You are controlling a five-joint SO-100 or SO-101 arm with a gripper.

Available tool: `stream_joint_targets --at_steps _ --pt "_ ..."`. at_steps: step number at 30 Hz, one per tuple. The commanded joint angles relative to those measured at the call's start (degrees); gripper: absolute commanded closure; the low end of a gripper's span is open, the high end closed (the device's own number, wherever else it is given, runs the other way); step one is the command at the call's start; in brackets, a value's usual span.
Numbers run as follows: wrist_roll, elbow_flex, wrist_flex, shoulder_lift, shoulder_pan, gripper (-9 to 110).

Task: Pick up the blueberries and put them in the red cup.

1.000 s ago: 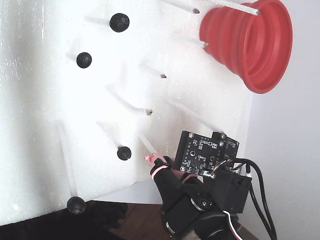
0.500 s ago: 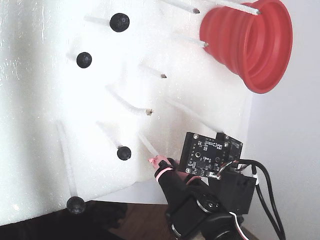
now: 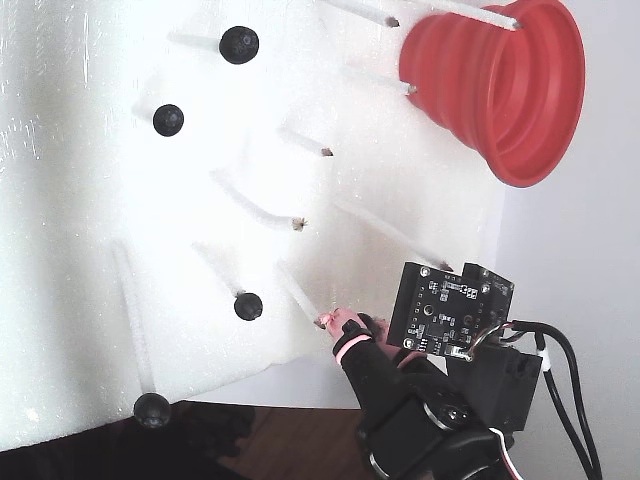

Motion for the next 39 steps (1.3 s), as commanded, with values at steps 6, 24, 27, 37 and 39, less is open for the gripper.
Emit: stream_joint_targets --at_steps 6,24,27,37,39 --pt "-0.6 -1.5 4.0 8.8 0.4 89" --pt "-2.0 -7.6 9.6 13.6 1.2 89" --pt "-2.1 -9.1 10.8 14.2 1.2 89" --pt "-2.5 -14.2 11.7 12.7 1.5 89" --pt "-2.5 -15.3 11.7 12.0 1.5 89"
